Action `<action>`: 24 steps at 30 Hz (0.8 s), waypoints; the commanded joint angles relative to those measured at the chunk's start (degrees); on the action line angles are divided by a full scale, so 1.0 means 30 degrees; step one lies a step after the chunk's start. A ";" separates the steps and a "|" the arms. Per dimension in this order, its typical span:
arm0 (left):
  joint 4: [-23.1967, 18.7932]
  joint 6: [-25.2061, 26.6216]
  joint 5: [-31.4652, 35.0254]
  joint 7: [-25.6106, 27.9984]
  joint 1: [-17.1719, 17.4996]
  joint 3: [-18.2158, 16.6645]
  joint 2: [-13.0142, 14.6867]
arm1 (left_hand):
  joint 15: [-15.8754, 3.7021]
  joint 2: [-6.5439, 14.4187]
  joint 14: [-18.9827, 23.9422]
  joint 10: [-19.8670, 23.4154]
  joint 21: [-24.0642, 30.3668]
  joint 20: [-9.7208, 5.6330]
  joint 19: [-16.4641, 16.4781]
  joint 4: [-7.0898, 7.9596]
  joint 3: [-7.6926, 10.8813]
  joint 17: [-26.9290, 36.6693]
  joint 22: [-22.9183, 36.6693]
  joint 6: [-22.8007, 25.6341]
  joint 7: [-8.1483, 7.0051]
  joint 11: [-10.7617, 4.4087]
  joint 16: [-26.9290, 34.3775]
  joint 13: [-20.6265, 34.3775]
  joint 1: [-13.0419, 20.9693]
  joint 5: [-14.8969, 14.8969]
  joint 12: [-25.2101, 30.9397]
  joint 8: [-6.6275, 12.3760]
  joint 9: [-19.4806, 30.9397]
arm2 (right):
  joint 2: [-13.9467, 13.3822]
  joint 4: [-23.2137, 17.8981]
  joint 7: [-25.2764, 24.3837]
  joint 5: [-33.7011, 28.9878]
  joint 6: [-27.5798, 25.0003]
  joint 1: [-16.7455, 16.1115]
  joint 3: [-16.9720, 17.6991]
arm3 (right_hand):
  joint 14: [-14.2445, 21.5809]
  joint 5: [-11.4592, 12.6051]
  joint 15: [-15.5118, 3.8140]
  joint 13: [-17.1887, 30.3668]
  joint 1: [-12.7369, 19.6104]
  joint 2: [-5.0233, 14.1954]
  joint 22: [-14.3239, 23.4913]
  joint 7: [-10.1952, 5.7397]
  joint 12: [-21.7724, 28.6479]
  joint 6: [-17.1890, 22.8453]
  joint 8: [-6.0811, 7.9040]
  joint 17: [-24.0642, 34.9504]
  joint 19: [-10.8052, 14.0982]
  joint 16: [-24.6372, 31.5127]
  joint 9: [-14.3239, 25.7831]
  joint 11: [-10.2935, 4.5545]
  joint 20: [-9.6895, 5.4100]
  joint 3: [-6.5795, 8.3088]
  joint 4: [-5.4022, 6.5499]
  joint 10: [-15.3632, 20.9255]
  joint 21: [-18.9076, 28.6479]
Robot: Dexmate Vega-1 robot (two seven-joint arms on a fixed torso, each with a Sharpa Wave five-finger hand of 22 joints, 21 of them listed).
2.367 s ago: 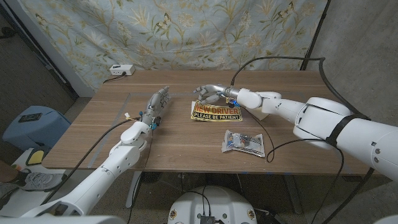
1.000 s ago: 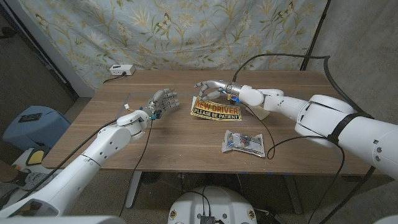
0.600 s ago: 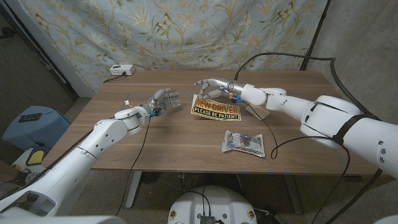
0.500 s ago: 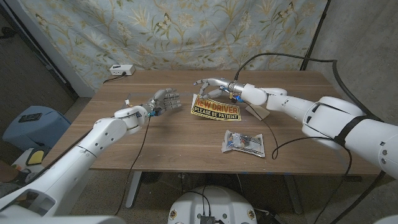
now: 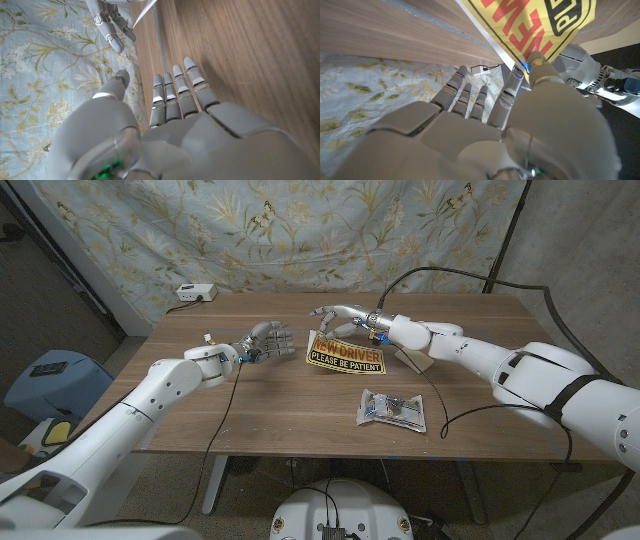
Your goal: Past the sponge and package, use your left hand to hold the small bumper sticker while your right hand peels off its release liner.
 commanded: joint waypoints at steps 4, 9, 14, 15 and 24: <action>-0.0156 0.0840 -0.0006 -0.0574 -0.0899 0.0490 0.0230 | 0.0106 -0.0037 -0.0014 -0.0021 0.0074 0.0145 -0.0036 -0.0039 -0.0156 0.0126 0.0086 -0.0263 0.0002 0.0134 -0.0004 0.0137 0.0204 0.0067 0.0090 -0.0106 0.0079 | 0.0570 0.0558 0.0082 -0.0210 0.0430 -0.0048 0.0323 | -0.0010 0.0160 -0.0035 0.0024 0.0217 0.0080 -0.0011 0.0040 -0.0038 0.0104 0.0060 0.0058 0.0050 -0.0010 0.0029 0.0029 -0.0049 -0.0064 0.0016 0.0205 -0.0136; -0.0137 0.0949 -0.0003 -0.0745 -0.1034 0.0594 0.0223 | 0.0178 -0.0050 -0.0104 -0.0126 0.0070 0.0180 -0.0101 -0.0046 -0.0257 0.0177 0.0091 -0.0411 0.0097 0.0276 -0.0017 0.0263 0.0256 0.0046 0.0101 -0.0170 0.0101 | 0.0724 0.0865 0.0034 -0.0166 0.0527 0.0036 0.0283 | -0.0002 0.0169 -0.0031 0.0025 0.0258 0.0082 -0.0011 0.0057 -0.0050 0.0076 0.0040 0.0058 0.0056 -0.0015 0.0009 0.0029 -0.0059 -0.0070 0.0004 0.0239 -0.0143; -0.0049 0.1167 0.0024 -0.0935 -0.1254 0.0770 0.0221 | 0.0208 -0.0047 -0.0149 -0.0223 0.0049 0.0228 -0.0197 -0.0081 -0.0290 0.0197 0.0095 -0.0492 0.0111 0.0333 -0.0034 0.0359 0.0348 0.0043 0.0106 -0.0203 0.0118 | 0.0881 0.1193 -0.0048 -0.0159 0.0637 0.0173 0.0180 | 0.0021 0.0185 -0.0030 0.0026 0.0356 0.0086 -0.0011 0.0066 -0.0084 0.0083 0.0030 0.0052 0.0058 -0.0021 -0.0017 0.0032 -0.0054 -0.0064 -0.0035 0.0239 -0.0153; -0.0020 0.1240 0.0017 -0.0986 -0.1314 0.0810 0.0222 | 0.0240 -0.0052 -0.0179 -0.0273 0.0047 0.0249 -0.0211 -0.0083 -0.0309 0.0206 0.0096 -0.0532 0.0144 0.0373 -0.0044 0.0384 0.0361 0.0040 0.0097 -0.0219 0.0122 | 0.0915 0.1259 -0.0049 -0.0149 0.0657 0.0203 0.0157 | 0.0015 0.0189 -0.0037 0.0026 0.0372 0.0094 -0.0011 0.0061 -0.0087 0.0099 0.0034 0.0053 0.0061 -0.0025 -0.0022 0.0030 -0.0063 -0.0061 -0.0038 0.0248 -0.0154; 0.0180 0.1694 0.0157 -0.1651 -0.1755 0.1219 0.0304 | 0.0475 -0.0020 -0.0678 -0.0894 -0.0031 0.0375 -0.0587 -0.0127 -0.0524 0.0339 0.0107 -0.0802 0.0422 0.0526 -0.0227 0.0802 0.0713 -0.0008 0.0083 -0.0337 0.0179 | 0.1144 0.1718 -0.0193 -0.0040 0.0867 0.0366 -0.0041 | 0.0007 0.0209 -0.0074 0.0029 0.0586 0.0161 -0.0011 0.0027 -0.0142 0.0044 -0.0008 0.0046 0.0020 -0.0050 -0.0055 -0.0006 -0.0120 -0.0009 -0.0099 0.0245 -0.0187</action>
